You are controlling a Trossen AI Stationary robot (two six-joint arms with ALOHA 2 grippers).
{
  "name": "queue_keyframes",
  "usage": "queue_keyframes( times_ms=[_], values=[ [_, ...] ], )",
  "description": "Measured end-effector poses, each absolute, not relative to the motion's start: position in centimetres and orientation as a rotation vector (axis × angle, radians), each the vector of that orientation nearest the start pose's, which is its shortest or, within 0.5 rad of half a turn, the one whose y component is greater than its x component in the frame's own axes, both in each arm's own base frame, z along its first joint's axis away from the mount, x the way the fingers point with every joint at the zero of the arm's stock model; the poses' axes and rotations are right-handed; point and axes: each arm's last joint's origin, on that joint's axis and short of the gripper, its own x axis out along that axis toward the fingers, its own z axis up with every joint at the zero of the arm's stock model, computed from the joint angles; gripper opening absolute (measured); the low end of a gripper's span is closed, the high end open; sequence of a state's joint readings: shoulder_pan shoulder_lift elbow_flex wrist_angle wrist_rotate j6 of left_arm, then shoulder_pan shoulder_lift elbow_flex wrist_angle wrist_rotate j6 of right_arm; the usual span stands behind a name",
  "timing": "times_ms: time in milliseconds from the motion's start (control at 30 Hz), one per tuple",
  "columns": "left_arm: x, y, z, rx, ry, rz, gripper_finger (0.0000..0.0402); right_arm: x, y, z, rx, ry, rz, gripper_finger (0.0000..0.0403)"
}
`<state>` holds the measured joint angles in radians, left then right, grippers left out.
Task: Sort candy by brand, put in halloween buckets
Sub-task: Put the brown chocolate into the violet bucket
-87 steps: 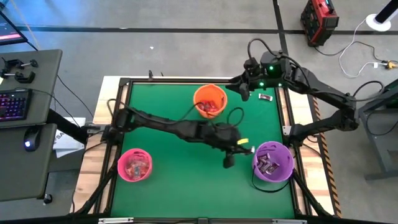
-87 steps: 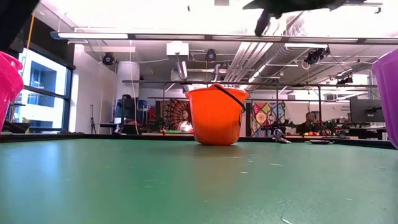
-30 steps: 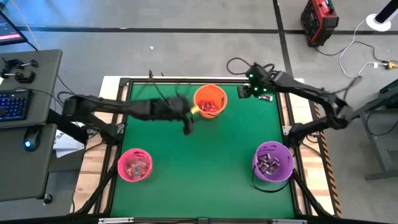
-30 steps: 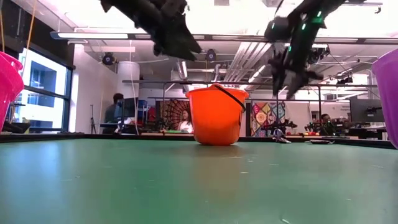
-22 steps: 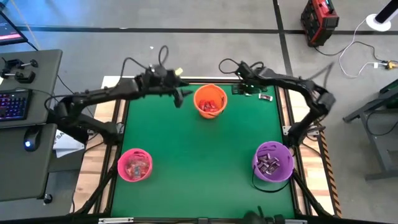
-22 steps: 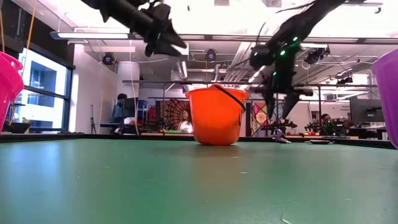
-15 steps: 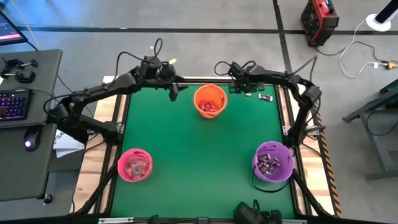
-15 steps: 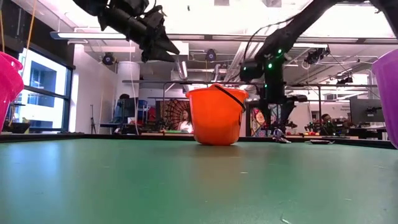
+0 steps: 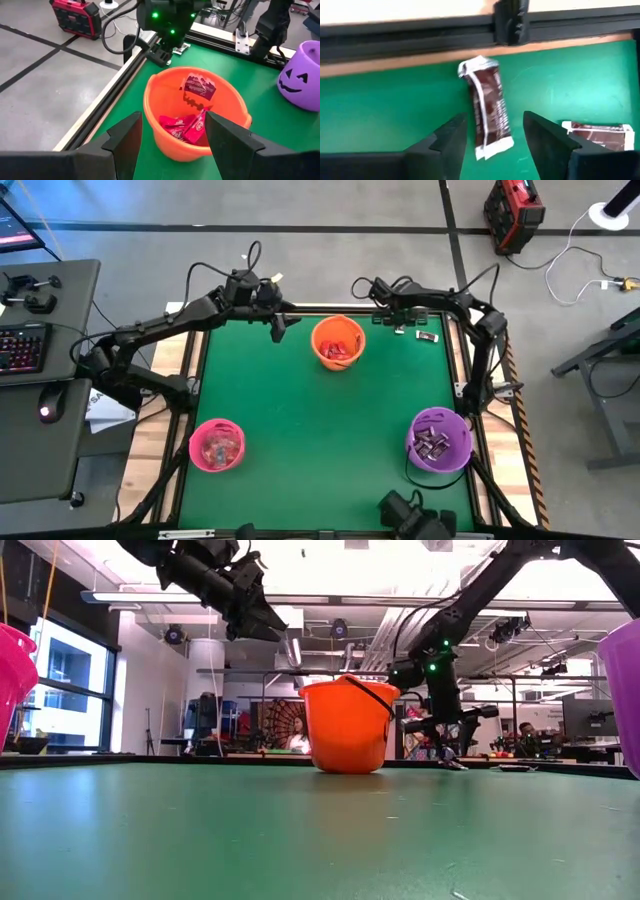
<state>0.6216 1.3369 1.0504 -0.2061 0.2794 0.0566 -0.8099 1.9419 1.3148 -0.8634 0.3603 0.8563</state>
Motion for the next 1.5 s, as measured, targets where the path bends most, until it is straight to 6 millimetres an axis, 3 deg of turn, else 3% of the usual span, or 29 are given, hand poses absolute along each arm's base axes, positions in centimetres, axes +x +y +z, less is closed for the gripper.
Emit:
queue_keyframes(
  times_ms=[333, 633, 967, 1133, 1267, 1500],
  values=[
    [24.4, 16.5, 30.3, -0.198, 0.456, 0.332, 0.0204, 23.3, -27.6, 15.9, 1.031, 0.985, -1.531, 0.0097],
    [24.4, 16.5, 30.3, -0.253, 0.447, 0.345, 0.0204, 23.1, -27.9, 15.8, 1.031, 0.998, -1.512, 0.0099],
    [24.6, 16.2, 30.2, -0.283, 0.446, 0.342, 0.0204, 23.3, -28.0, 14.0, 1.016, 1.090, -1.497, 0.0103],
    [24.8, 16.0, 30.2, -0.267, 0.450, 0.333, 0.0204, 23.5, -27.5, 14.1, 0.962, 1.151, -1.454, 0.0065],
    [24.5, 16.2, 30.3, -0.256, 0.451, 0.382, 0.0204, 23.5, -26.2, 15.4, 0.914, 1.230, -1.372, 0.0013],
    [22.6, 17.6, 31.4, -0.251, 0.401, 0.493, 0.0204, 23.9, -22.9, 22.7, 0.775, 1.087, -1.207, 0.0020]
  ],
)
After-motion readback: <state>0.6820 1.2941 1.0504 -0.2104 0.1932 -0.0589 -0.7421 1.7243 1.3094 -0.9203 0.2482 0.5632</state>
